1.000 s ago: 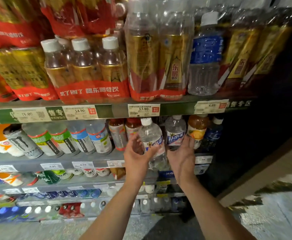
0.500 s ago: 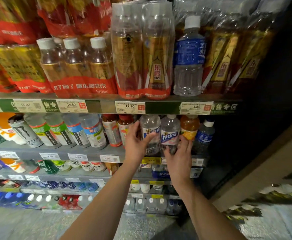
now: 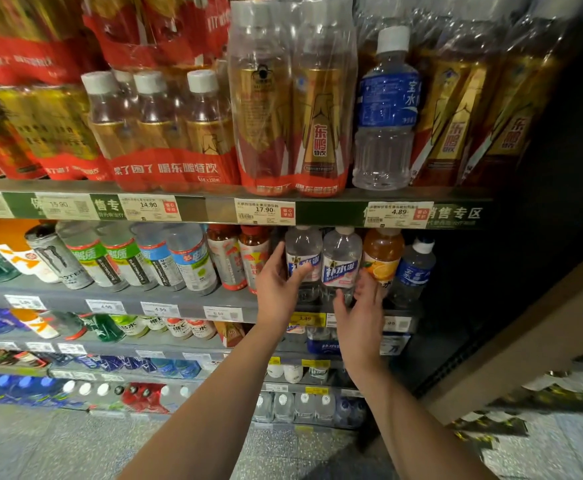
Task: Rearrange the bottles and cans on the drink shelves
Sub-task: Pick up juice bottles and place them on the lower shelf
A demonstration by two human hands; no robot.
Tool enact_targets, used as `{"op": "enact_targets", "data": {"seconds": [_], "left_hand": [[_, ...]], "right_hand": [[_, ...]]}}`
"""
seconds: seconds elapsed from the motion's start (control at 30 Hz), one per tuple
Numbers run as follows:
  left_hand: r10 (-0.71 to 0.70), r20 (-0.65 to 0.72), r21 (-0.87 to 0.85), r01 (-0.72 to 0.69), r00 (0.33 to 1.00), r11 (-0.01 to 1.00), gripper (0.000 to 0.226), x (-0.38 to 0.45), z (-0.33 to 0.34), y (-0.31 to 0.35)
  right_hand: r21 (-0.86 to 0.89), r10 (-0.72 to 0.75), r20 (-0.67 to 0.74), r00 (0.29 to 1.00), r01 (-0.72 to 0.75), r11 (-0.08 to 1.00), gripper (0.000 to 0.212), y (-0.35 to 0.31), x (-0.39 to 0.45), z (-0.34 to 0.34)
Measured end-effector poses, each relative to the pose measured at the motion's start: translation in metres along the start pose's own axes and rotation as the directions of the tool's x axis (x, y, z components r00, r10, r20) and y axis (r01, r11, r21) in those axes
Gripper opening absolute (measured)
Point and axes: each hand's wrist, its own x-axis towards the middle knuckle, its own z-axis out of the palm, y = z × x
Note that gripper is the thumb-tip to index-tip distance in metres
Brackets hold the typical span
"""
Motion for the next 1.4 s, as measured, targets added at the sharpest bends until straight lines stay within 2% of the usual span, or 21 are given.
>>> {"op": "enact_targets", "data": {"seconds": [0.1,0.23,0.47,0.57,0.67,0.8,0.97,1.1,1.23,1.4], "left_hand": [[0.098,-0.015,0.132,-0.095,0.995,0.987,0.052,-0.003,0.004,-0.003],[0.064,-0.230,0.283,0.003,0.971,0.959,0.066,-0.016,0.015,-0.007],[0.044,-0.224,0.169,-0.006,0.973,0.986,0.049,-0.006,0.013,-0.009],[0.052,-0.267,0.212,0.007,0.962,0.977,0.058,-0.013,0.020,-0.006],[0.057,-0.304,0.288,0.035,0.951,0.957,0.051,-0.027,0.032,-0.005],[-0.053,-0.191,0.324,0.114,0.980,0.939,0.039,-0.026,0.046,-0.011],[-0.081,-0.154,0.390,0.136,0.985,0.911,0.039,-0.013,0.053,-0.012],[-0.089,-0.112,0.403,0.127,0.990,0.906,0.039,-0.006,0.052,-0.010],[-0.073,-0.085,0.330,0.097,0.994,0.939,0.040,-0.012,0.043,-0.011],[-0.061,-0.076,0.170,0.074,0.995,0.983,0.039,-0.025,0.035,-0.011]], "right_hand": [[0.006,-0.013,-0.012,1.000,0.013,1.000,0.051,0.000,0.001,0.003],[0.015,0.009,-0.013,1.000,-0.009,1.000,0.052,-0.003,0.000,0.009],[0.018,-0.015,0.040,0.999,0.014,1.000,0.051,-0.001,-0.007,0.009],[0.080,-0.021,-0.067,0.998,0.026,0.996,0.043,0.002,-0.009,-0.004],[0.159,0.082,-0.219,0.972,-0.047,0.986,0.049,0.006,-0.002,-0.015],[0.223,0.228,-0.189,0.955,-0.184,0.957,0.067,0.011,0.009,-0.010],[0.134,0.244,-0.210,0.947,-0.220,0.966,0.077,0.014,0.022,-0.001],[0.039,0.241,-0.193,0.951,-0.238,0.970,0.075,0.014,0.026,0.003],[0.085,0.334,-0.157,0.930,-0.324,0.942,0.075,0.008,0.023,0.006],[0.075,0.302,-0.117,0.946,-0.295,0.952,0.082,0.008,0.032,-0.002]]}}
